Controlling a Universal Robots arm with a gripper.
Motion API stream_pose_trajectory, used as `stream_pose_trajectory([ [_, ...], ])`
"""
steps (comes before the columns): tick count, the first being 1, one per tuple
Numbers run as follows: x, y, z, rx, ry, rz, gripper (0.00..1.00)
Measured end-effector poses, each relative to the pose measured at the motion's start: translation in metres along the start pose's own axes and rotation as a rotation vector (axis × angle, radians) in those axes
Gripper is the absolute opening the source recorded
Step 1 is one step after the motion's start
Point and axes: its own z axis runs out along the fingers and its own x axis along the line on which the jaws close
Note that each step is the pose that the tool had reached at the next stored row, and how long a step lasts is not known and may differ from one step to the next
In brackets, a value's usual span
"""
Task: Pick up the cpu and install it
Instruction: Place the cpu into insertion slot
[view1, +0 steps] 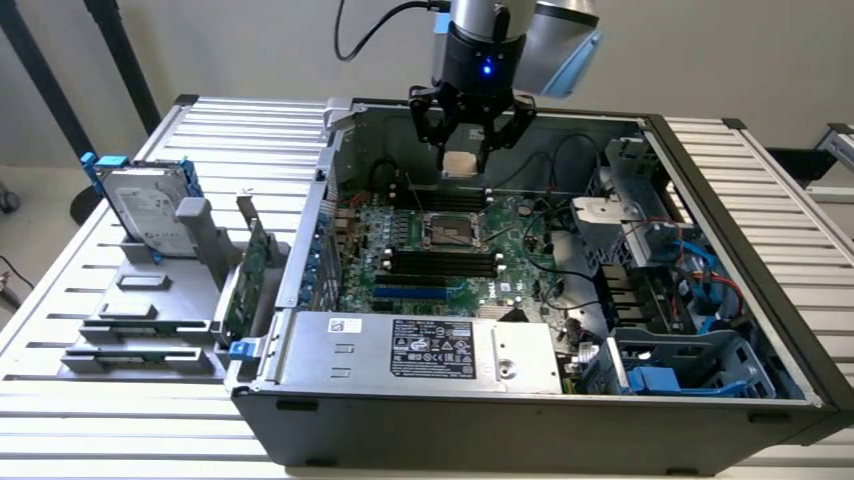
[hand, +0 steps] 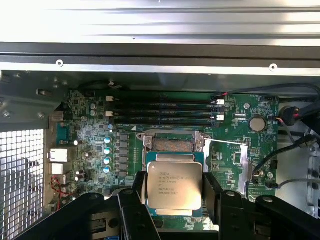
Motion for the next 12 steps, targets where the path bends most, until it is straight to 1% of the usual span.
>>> stream_pose_trajectory([
  [5, 0.0000, -0.0002, 0.0004, -0.0003, -0.0003, 0.004, 0.55],
  [12, -0.0003, -0.0009, 0.0083, -0.0051, -0.0110, 0.130, 0.55],
])
